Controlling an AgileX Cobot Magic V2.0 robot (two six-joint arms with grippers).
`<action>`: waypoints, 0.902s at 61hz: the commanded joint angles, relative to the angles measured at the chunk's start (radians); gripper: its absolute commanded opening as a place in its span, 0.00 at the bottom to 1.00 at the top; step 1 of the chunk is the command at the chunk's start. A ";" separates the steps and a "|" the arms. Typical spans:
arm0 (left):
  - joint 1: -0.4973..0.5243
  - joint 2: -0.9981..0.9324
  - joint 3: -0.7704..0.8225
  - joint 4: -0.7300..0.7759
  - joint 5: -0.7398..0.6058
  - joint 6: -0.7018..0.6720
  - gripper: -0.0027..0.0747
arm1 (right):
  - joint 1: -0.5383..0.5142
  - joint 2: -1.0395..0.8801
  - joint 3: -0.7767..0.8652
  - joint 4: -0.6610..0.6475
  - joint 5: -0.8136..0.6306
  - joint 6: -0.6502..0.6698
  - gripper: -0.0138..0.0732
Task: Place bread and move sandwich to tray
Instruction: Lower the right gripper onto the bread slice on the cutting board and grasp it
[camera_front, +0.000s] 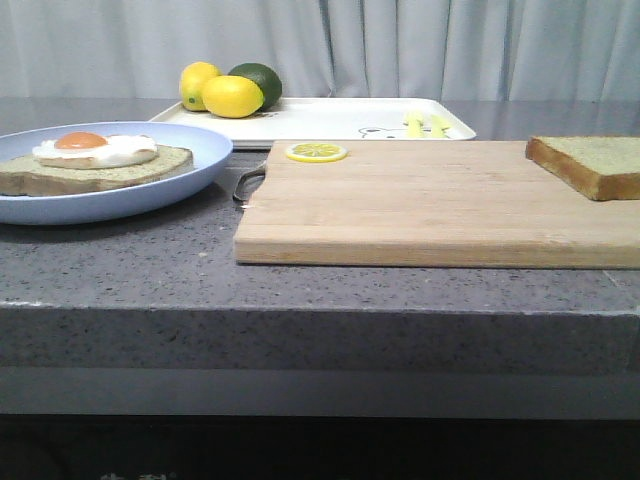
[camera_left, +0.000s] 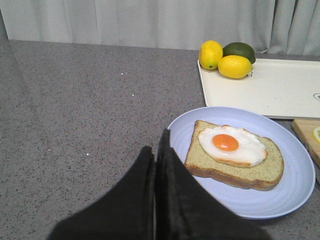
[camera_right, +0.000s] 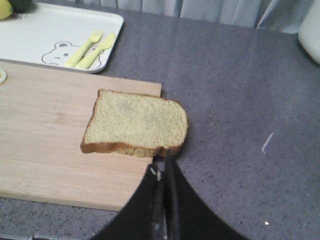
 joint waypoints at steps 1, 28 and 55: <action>0.000 0.035 -0.028 -0.005 -0.072 0.002 0.01 | -0.007 0.034 -0.031 -0.012 -0.038 -0.002 0.02; 0.000 0.070 -0.028 0.035 -0.073 0.002 0.59 | -0.007 0.097 -0.031 -0.008 0.010 -0.002 0.68; 0.000 0.070 -0.028 0.031 -0.076 0.002 0.55 | -0.007 0.317 -0.209 0.048 0.152 -0.002 0.68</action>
